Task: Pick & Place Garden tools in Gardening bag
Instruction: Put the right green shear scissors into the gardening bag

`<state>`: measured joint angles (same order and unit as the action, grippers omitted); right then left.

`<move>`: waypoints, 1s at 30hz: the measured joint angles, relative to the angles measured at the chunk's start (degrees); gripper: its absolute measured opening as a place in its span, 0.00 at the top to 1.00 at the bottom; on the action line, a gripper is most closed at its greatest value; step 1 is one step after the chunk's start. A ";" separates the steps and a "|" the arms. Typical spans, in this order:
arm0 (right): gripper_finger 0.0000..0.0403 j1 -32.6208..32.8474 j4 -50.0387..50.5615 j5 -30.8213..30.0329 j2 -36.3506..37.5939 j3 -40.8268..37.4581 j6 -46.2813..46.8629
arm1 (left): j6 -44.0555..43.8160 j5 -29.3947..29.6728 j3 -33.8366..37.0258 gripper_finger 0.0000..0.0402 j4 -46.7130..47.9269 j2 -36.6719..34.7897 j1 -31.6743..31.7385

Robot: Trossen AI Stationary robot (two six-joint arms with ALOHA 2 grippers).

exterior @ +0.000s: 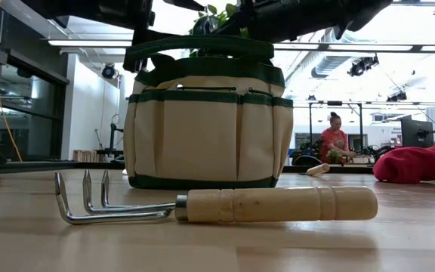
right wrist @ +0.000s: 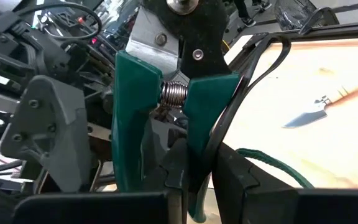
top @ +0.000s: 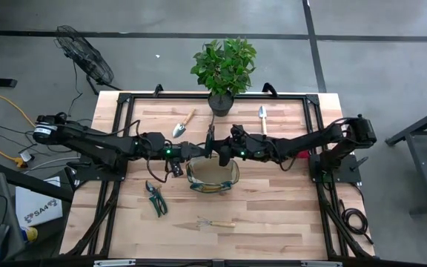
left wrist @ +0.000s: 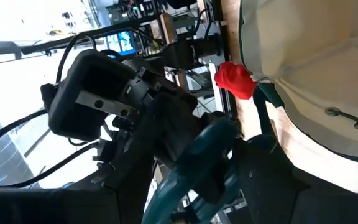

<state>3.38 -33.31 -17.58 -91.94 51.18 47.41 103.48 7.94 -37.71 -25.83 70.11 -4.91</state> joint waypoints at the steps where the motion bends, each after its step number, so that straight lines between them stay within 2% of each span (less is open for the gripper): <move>1: 0.91 0.00 -0.01 0.02 0.00 0.00 0.01 | 0.00 0.00 0.00 0.47 -0.15 0.27 0.00; 7: 0.91 0.00 -0.47 0.28 0.00 0.00 0.63 | 1.16 -1.40 -0.09 0.47 -2.17 1.47 0.02; 10: 0.91 0.00 -0.43 0.33 0.00 0.00 0.62 | 1.33 0.32 -0.02 0.47 -2.59 1.99 -0.02; 14: 0.91 0.00 -0.80 1.21 0.00 0.00 0.64 | 1.71 -0.18 -0.07 0.48 -3.66 1.85 0.02; 17: 0.91 0.00 -0.83 1.42 0.00 0.00 0.68 | 2.06 -0.42 -0.07 0.54 -4.50 1.86 0.02; 26: 0.91 0.00 -0.65 1.82 0.02 0.00 1.31 | 3.47 0.26 -0.07 0.79 -4.41 1.86 0.02; 30: 0.91 0.01 -0.30 2.26 0.02 -0.02 1.52 | 3.66 0.27 -0.11 0.84 -4.59 2.15 0.02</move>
<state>3.38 -33.60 -15.32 -91.92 51.16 48.93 107.15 8.22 -37.82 -30.41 72.26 -4.89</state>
